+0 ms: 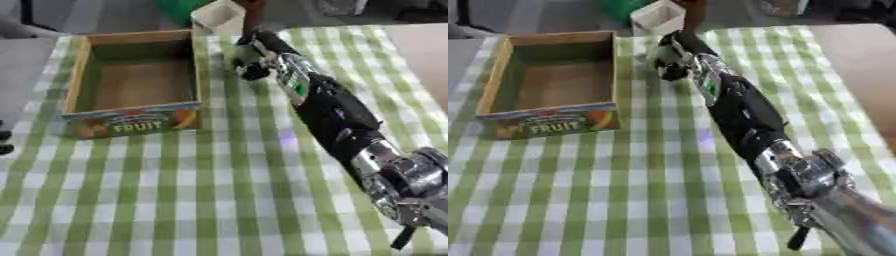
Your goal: Pick up objects on the table and place them in the box.
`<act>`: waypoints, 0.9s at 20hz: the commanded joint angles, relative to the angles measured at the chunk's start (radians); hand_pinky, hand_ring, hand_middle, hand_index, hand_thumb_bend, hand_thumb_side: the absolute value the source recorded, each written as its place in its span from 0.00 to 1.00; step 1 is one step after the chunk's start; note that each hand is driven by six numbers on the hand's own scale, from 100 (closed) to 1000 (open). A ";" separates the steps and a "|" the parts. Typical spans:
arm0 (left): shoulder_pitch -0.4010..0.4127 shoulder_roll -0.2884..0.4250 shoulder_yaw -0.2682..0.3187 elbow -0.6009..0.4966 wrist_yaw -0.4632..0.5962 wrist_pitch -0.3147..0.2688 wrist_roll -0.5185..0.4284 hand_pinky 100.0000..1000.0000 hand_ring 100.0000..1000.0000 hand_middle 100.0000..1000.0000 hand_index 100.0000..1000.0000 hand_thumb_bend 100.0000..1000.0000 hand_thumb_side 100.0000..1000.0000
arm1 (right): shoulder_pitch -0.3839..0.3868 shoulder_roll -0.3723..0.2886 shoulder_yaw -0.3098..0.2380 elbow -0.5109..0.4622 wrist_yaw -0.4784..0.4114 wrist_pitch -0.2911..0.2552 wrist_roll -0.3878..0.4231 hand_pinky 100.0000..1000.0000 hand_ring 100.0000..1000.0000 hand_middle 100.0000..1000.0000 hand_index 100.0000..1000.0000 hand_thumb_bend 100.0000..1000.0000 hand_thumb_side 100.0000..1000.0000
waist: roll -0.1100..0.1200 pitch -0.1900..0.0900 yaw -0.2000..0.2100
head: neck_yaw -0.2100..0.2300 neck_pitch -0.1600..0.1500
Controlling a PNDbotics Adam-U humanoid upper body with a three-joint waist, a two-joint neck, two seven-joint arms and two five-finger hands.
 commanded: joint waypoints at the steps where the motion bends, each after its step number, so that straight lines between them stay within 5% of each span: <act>1: -0.016 0.015 0.009 -0.015 0.003 0.000 -0.001 0.76 0.75 0.70 0.65 0.13 0.19 | -0.015 -0.029 -0.005 -0.025 0.002 0.005 -0.071 0.19 0.11 0.21 0.37 0.00 0.08 | 0.000 -0.025 -0.004 | -0.003 -0.010; 12: -0.016 0.021 0.009 -0.018 0.008 0.001 0.001 0.76 0.75 0.70 0.65 0.12 0.18 | -0.038 -0.051 -0.001 -0.110 -0.101 0.005 -0.153 0.15 0.07 0.16 0.32 0.00 0.03 | -0.012 -0.052 -0.010 | -0.006 -0.013; 18: -0.016 0.021 0.004 -0.018 0.010 0.003 -0.002 0.76 0.75 0.70 0.65 0.12 0.18 | -0.062 -0.014 0.042 -0.199 -0.158 -0.035 -0.121 0.14 0.07 0.16 0.32 0.00 0.01 | -0.011 -0.066 0.000 | -0.014 -0.010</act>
